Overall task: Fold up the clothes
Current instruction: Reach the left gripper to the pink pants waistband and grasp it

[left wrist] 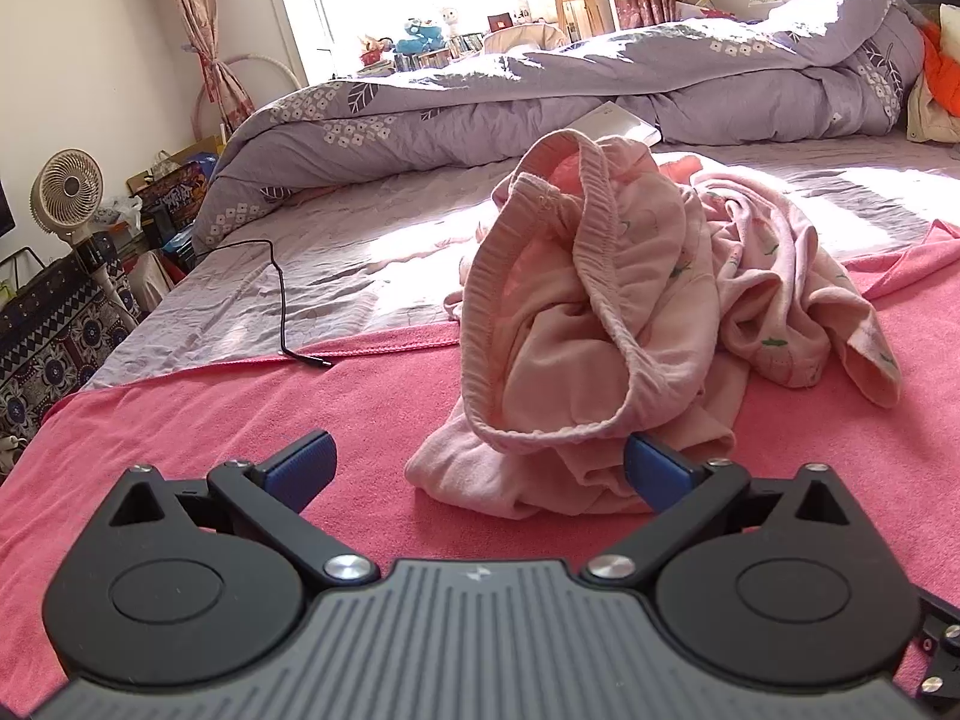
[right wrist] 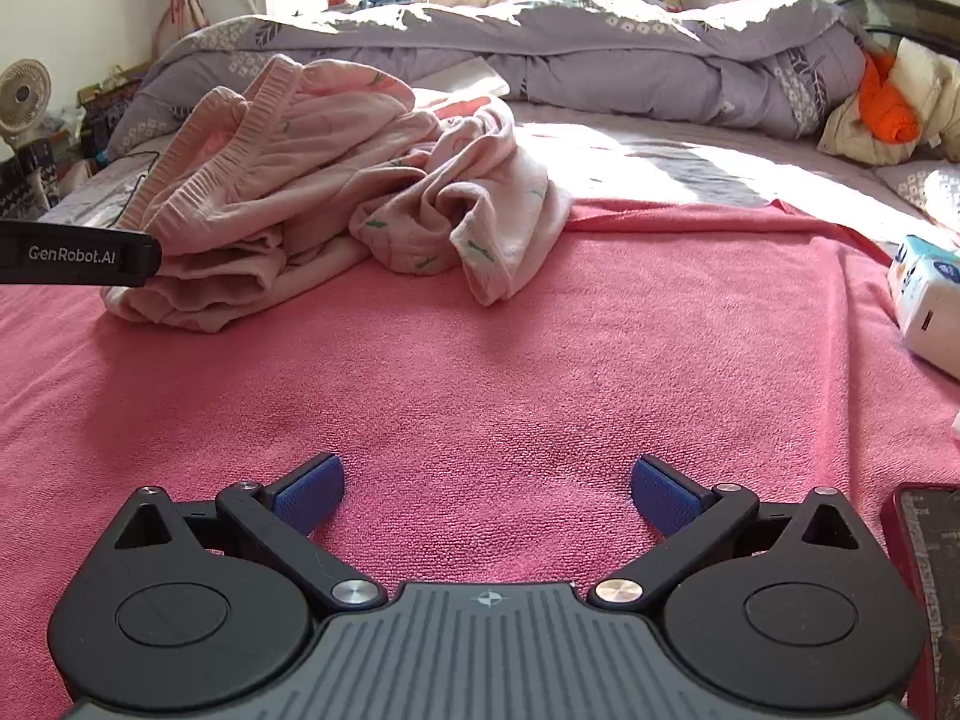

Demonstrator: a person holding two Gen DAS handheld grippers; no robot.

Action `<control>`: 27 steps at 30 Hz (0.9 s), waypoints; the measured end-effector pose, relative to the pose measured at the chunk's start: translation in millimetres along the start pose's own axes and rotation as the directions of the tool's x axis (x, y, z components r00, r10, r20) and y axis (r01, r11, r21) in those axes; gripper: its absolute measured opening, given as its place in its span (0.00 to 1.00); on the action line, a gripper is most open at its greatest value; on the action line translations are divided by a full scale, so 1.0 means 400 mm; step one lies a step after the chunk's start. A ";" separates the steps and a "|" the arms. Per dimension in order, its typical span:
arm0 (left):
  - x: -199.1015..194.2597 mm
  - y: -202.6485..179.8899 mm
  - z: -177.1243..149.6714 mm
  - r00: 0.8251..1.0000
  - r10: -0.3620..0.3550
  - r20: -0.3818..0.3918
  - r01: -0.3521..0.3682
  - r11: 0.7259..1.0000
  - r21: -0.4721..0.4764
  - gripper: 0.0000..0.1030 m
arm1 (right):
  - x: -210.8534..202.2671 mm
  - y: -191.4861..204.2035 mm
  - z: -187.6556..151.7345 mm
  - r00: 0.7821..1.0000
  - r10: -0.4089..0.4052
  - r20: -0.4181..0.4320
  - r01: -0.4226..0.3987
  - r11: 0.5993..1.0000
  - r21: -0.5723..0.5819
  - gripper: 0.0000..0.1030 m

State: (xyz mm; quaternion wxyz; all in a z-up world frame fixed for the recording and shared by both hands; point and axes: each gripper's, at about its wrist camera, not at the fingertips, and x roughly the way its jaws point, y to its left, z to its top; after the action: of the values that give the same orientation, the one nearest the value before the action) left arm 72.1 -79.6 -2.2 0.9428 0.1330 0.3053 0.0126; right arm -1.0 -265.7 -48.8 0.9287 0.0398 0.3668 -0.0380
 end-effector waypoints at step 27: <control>0.035 -0.023 0.102 0.926 -0.286 0.244 0.306 0.951 -0.044 1.00 | 0.000 0.008 -0.001 1.000 -0.007 0.009 0.007 1.000 -0.007 1.00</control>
State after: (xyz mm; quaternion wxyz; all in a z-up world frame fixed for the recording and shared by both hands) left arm 106.8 -97.2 19.2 0.9679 0.0474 0.2076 -0.1333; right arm -1.1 -262.6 -48.9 0.9303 0.0352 0.3629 -0.0403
